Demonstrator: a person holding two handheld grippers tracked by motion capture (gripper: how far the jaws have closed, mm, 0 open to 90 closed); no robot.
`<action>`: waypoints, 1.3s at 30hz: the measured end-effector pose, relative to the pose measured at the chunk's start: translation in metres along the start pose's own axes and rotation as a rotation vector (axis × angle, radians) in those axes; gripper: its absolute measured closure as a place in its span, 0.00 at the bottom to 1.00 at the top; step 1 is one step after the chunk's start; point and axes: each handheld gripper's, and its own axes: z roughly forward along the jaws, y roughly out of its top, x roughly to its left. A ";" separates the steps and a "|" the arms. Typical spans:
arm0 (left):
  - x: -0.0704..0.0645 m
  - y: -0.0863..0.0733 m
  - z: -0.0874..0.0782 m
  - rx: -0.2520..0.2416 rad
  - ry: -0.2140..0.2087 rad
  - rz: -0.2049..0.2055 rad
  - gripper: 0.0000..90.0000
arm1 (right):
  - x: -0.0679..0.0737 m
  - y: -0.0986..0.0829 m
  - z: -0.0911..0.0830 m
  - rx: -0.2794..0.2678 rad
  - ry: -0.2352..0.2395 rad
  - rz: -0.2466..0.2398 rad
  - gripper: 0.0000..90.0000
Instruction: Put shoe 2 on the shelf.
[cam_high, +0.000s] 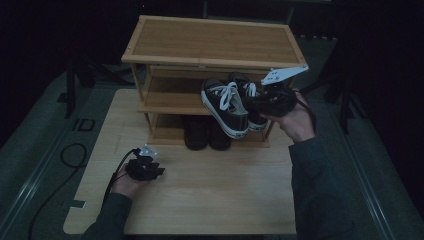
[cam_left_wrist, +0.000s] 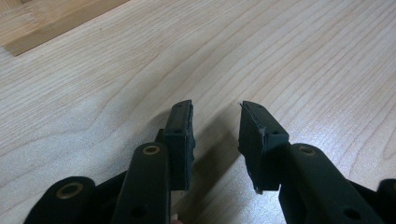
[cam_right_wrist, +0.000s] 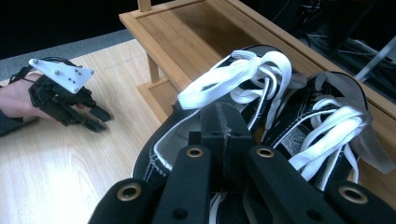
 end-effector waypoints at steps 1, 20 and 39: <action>0.000 0.000 0.000 0.000 0.000 0.000 0.73 | 0.000 0.000 -0.001 -0.002 0.003 -0.005 1.00; -0.005 0.012 -0.007 -0.029 -0.026 0.018 0.80 | 0.006 -0.019 -0.013 -0.015 0.059 -0.054 1.00; -0.027 0.047 -0.018 -0.093 -0.066 0.086 0.83 | 0.012 -0.030 -0.020 -0.033 0.049 -0.072 1.00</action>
